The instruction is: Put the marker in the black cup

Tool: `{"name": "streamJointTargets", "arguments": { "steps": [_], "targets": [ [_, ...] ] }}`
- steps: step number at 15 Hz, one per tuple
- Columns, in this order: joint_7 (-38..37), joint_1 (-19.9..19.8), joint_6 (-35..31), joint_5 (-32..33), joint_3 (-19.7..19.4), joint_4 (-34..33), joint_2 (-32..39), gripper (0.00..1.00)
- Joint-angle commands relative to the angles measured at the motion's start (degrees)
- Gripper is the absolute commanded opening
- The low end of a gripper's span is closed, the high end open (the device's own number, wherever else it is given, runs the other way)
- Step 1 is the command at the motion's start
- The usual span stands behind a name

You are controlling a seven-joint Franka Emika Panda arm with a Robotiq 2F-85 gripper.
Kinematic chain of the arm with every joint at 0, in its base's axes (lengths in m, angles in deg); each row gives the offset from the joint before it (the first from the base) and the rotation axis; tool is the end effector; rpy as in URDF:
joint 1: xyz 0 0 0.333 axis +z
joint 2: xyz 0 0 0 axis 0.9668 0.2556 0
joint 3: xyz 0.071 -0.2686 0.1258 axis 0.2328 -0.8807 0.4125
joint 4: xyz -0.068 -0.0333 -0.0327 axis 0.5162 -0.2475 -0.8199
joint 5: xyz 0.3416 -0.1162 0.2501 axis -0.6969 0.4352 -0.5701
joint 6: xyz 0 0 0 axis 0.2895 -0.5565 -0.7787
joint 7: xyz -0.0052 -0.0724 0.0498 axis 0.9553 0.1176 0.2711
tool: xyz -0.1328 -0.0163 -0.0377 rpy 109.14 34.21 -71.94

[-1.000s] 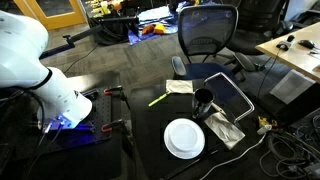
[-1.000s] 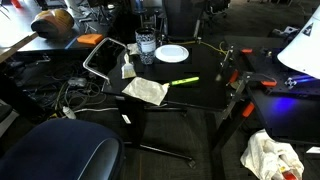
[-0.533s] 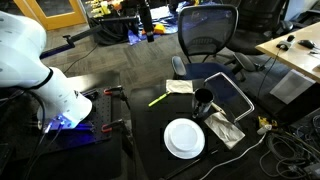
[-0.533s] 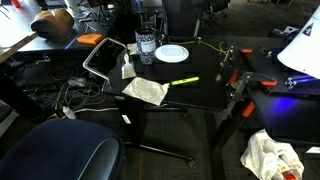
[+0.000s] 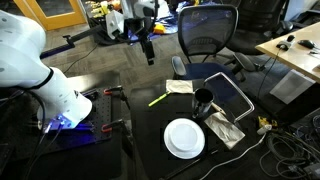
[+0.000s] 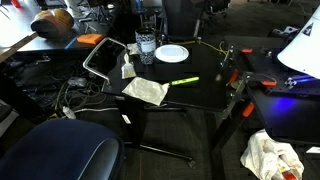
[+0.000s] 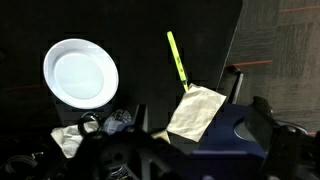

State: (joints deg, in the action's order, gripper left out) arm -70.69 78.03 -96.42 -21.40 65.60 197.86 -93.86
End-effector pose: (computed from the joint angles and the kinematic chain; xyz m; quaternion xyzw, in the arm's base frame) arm 0.4074 0.0283 0.2899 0.9977 0.0501 0.0454 0.0099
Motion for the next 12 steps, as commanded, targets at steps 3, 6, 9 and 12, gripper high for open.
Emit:
{"name": "streamJointTargets", "arguments": {
  "steps": [3,6,9,12],
  "targets": [
    [1.54,1.56,-8.61,-0.48,0.39,-0.06,9.95,1.00],
    [1.02,1.77,-10.85,-0.33,0.86,-0.64,14.92,1.00],
    [0.10,1.37,-9.96,-0.13,1.07,-0.09,14.17,1.00],
    [0.10,1.37,-10.01,-0.12,1.08,-0.46,14.94,1.00]
  ]
}}
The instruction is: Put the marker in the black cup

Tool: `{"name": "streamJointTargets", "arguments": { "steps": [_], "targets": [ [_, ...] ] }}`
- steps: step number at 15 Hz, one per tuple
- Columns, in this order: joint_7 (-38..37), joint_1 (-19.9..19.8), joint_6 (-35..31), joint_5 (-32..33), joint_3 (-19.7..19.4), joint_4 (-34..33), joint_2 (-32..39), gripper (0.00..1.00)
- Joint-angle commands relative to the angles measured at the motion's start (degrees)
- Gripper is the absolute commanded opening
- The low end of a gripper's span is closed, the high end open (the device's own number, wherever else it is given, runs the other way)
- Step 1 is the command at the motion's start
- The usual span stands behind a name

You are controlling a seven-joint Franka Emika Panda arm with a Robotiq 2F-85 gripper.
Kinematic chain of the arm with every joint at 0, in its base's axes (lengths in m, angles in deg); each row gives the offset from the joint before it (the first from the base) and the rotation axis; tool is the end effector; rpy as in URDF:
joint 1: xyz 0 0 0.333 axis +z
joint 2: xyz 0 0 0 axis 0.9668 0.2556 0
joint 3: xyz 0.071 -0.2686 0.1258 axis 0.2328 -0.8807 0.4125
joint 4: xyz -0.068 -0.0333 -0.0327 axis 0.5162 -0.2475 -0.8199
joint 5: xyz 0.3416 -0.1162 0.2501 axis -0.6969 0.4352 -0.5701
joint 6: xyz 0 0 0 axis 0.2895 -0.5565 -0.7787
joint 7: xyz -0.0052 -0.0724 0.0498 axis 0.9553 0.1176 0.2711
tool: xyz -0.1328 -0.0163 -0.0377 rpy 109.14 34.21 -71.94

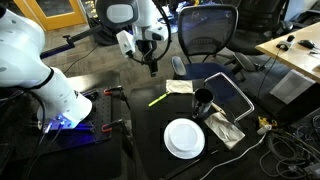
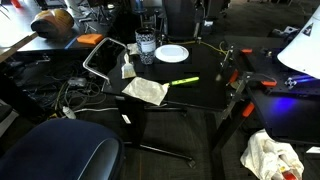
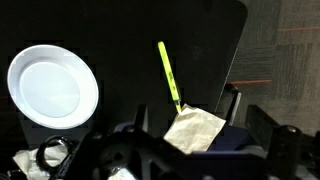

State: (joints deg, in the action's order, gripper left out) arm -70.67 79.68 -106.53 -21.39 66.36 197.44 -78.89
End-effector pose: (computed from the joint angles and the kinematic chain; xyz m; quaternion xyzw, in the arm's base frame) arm 0.4097 0.0464 0.2022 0.9973 0.0731 0.0068 0.0082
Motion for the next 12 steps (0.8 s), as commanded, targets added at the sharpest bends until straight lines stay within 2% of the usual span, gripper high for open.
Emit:
{"name": "streamJointTargets", "arguments": {
  "steps": [1,6,12],
  "targets": [
    [0.08,-0.28,0.10,-0.13,0.32,-0.07,-0.03,1.00],
    [5.40,0.13,-3.30,-0.56,-0.61,-2.67,6.73,1.00],
    [13.58,-0.34,-12.94,-1.98,-0.09,-6.45,18.93,1.00]
  ]
}}
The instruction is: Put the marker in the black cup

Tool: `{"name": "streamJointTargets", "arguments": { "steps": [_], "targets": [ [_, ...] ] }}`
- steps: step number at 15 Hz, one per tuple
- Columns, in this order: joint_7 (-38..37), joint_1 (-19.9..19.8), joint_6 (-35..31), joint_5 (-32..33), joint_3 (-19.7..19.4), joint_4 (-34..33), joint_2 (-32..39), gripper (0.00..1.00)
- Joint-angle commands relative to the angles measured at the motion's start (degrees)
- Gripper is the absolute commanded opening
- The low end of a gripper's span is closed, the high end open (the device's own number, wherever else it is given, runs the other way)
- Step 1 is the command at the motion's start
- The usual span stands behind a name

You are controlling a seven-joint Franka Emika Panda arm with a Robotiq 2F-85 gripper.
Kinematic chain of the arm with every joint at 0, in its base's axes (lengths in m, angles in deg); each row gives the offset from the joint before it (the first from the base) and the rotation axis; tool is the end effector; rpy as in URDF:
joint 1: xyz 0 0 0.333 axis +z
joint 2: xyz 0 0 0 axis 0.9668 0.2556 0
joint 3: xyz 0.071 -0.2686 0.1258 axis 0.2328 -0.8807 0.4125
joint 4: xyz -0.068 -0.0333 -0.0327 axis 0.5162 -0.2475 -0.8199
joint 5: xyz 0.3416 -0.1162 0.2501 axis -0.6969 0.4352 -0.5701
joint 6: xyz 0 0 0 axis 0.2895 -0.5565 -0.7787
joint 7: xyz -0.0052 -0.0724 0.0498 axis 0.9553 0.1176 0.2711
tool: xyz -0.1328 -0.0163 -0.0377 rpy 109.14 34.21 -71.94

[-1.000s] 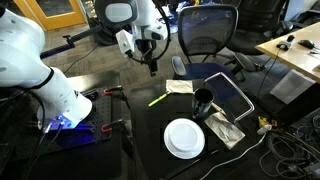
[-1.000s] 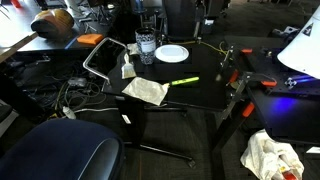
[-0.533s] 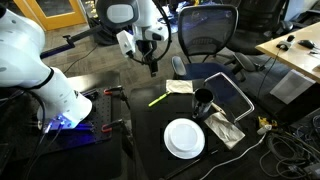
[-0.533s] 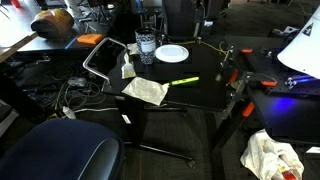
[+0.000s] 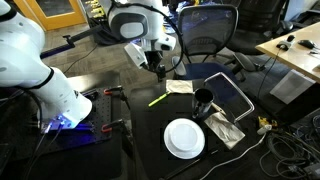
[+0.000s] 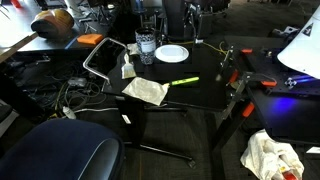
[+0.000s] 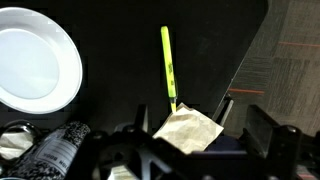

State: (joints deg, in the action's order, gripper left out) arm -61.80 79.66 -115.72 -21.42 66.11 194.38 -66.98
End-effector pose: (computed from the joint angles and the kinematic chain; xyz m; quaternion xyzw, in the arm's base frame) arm 0.4242 0.0479 0.1495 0.9889 0.1485 0.0094 0.0037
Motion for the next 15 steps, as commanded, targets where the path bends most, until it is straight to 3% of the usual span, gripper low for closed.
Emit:
{"name": "streamJointTargets", "arguments": {
  "steps": [1,7,15],
  "targets": [
    [5.75,-0.68,-5.03,-2.19,0.55,-4.27,9.28,1.00],
    [7.67,-3.49,-9.46,-0.10,2.26,-11.46,22.31,1.00],
    [7.78,-7.13,-7.71,2.29,3.22,-21.67,33.77,1.00]
  ]
}}
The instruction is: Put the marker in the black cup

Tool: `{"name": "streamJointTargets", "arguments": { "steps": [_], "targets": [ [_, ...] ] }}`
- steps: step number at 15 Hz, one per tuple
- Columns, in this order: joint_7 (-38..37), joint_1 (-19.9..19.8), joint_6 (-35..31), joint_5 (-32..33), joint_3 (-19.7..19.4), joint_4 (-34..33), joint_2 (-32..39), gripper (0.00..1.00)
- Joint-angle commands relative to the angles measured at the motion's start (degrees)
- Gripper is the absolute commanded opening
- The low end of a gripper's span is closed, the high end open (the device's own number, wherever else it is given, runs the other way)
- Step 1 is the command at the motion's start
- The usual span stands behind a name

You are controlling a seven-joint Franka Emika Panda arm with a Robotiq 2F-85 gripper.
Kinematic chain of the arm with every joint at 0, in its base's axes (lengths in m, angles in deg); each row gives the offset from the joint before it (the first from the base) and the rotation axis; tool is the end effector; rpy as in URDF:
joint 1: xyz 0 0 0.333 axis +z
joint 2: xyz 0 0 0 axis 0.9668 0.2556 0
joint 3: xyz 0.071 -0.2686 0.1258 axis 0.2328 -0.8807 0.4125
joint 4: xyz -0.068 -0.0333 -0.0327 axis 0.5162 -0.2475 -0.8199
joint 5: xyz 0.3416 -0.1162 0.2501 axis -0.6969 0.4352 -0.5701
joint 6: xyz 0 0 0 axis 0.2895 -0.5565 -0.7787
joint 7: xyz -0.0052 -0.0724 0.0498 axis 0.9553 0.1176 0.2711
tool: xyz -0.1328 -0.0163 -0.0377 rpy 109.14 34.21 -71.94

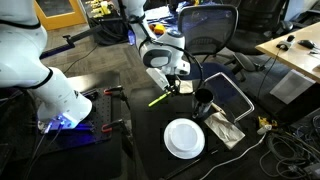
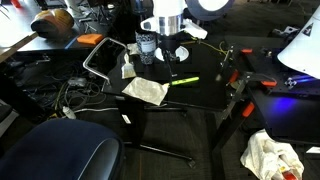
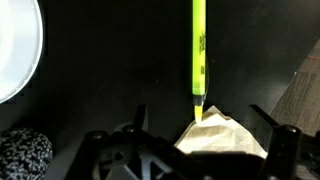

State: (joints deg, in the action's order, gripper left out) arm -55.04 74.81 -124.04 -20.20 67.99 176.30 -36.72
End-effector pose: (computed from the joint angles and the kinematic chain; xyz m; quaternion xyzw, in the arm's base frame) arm 0.4805 0.0367 0.0175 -0.9818 -0.1879 0.0219 0.0143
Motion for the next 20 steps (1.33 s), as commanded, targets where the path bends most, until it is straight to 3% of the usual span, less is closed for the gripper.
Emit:
{"name": "streamJointTargets", "arguments": {
  "steps": [1,8,20],
  "targets": [
    [1.14,-2.76,0.79,1.05,1.62,-4.34,4.45,1.00],
    [1.10,-4.28,0.65,1.41,2.57,-5.43,8.29,1.00],
    [0.01,-3.50,-1.41,1.88,2.17,-2.37,6.40,1.00]
  ]
}}
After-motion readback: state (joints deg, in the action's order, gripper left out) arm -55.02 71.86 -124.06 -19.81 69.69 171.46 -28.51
